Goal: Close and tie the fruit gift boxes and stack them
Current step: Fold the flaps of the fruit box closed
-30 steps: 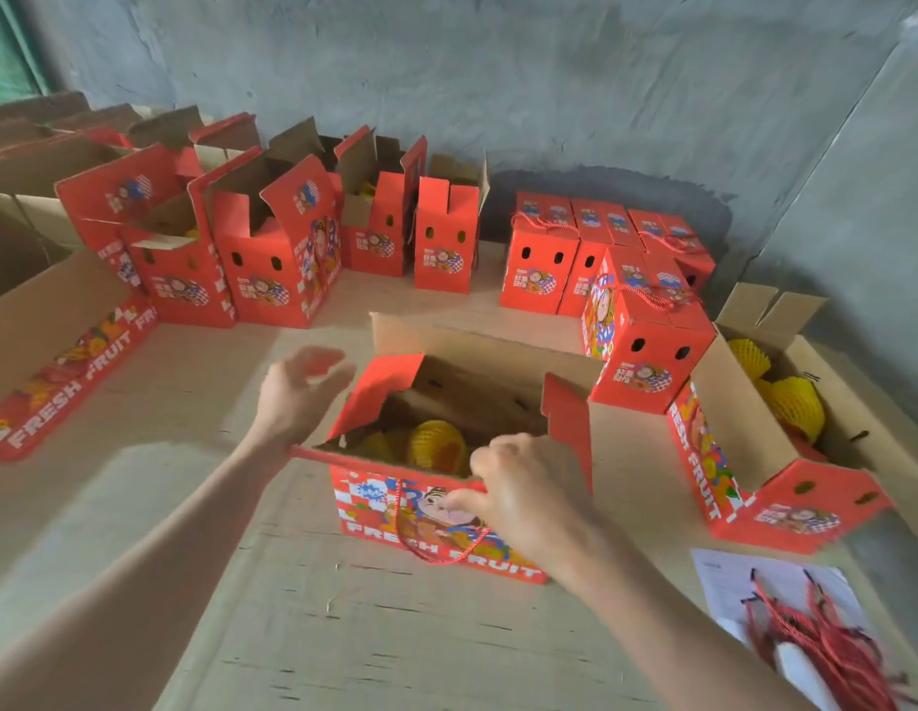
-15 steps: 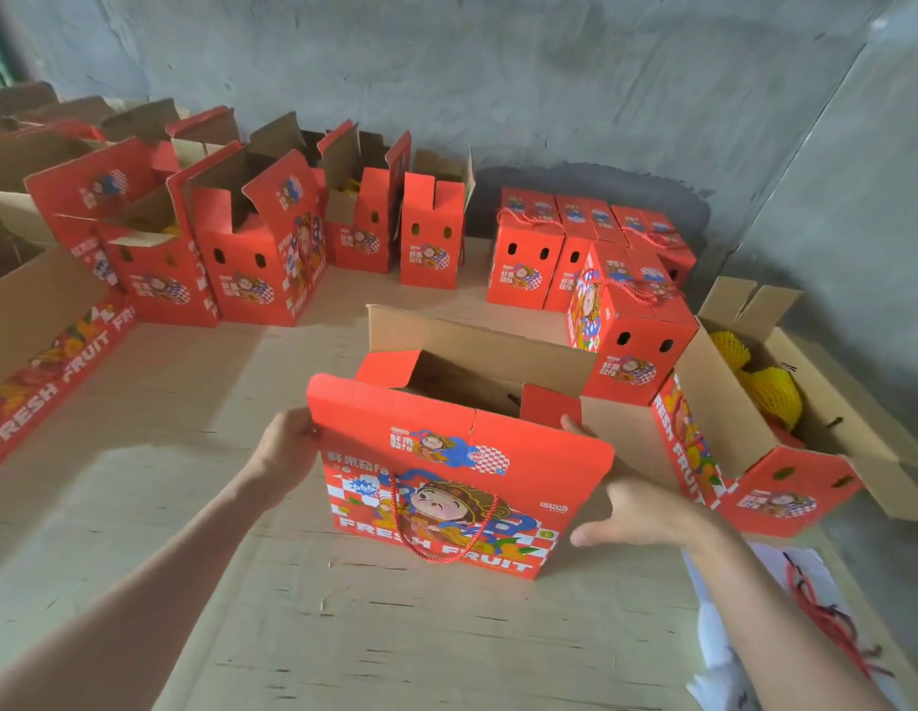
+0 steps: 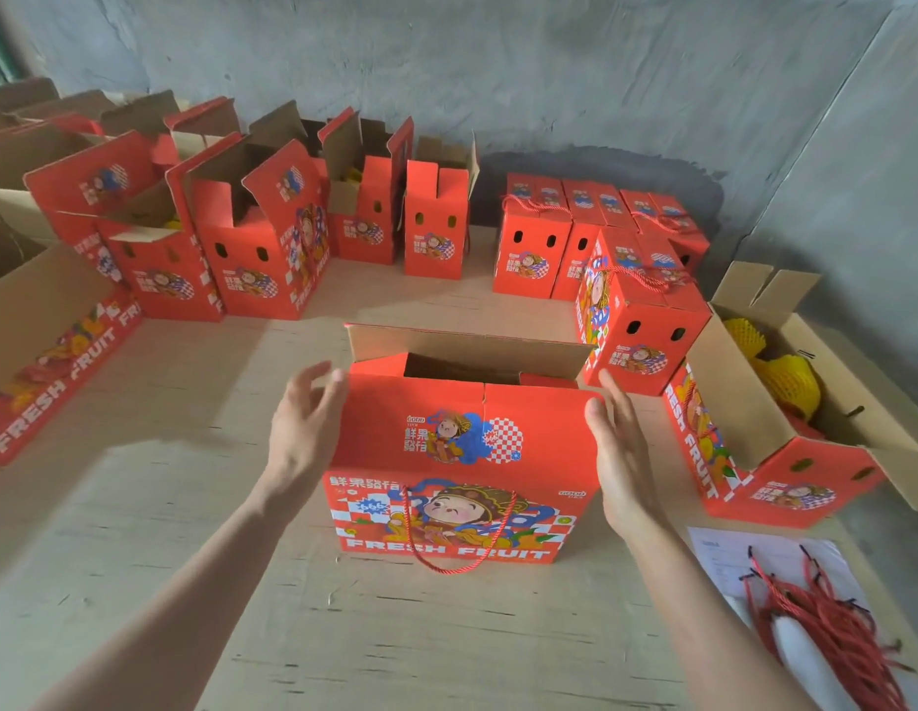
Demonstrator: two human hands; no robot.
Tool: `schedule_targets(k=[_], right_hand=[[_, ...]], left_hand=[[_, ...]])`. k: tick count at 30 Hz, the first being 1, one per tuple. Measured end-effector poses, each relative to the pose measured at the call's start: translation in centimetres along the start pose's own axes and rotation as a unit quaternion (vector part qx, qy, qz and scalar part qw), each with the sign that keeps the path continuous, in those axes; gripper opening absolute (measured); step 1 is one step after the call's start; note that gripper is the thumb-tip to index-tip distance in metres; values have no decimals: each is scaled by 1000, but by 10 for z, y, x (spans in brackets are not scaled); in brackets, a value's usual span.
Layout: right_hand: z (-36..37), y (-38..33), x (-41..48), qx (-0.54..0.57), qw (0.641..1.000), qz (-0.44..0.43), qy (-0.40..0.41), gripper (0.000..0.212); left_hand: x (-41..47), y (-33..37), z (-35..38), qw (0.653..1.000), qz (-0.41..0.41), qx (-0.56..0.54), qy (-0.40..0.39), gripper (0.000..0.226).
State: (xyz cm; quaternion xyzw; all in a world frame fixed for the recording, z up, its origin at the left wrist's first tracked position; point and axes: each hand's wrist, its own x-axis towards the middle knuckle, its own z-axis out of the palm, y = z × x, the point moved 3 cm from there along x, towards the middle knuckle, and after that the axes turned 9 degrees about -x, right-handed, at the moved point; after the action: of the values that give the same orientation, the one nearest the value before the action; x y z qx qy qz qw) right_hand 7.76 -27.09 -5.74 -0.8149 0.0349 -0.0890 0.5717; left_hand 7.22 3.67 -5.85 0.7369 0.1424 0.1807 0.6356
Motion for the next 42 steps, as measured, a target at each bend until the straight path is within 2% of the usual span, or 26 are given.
schedule_targets(k=[2, 5, 9, 12, 18, 24, 31, 34, 36, 39, 42], right_hand=[[1, -1, 1, -45, 998, -48, 13, 30], [6, 5, -2, -130, 988, -75, 32, 20], [13, 5, 0, -194, 976, -94, 36, 30], [13, 3, 2, -223, 967, -106, 64, 20], [14, 9, 8, -210, 974, -57, 68, 21], [12, 13, 11, -188, 979, -46, 66, 17], [10, 18, 16, -88, 994, 49, 35, 8], [9, 16, 21, -100, 993, 59, 33, 6], [9, 15, 22, -105, 992, 63, 35, 3], [9, 19, 23, -79, 993, 83, 37, 15], [10, 20, 25, -39, 995, 93, 11, 28]], left_hand=[[5, 1, 4, 996, 61, 62, -16, 30], [2, -8, 3, 980, 138, 140, -14, 18], [3, -11, 1, 982, 135, 130, -25, 17], [4, -8, 4, 977, 154, 149, -17, 18], [5, -7, 9, 971, 148, 189, -8, 23], [7, -14, 11, 977, 72, 200, -13, 28], [12, -13, 8, 994, -30, 100, -15, 13], [13, -16, 6, 997, -63, 51, -12, 5], [14, -17, 5, 996, -82, 9, -14, 14], [14, -19, 7, 989, -136, -52, -23, 37], [12, -23, 6, 975, -199, -90, -34, 27]])
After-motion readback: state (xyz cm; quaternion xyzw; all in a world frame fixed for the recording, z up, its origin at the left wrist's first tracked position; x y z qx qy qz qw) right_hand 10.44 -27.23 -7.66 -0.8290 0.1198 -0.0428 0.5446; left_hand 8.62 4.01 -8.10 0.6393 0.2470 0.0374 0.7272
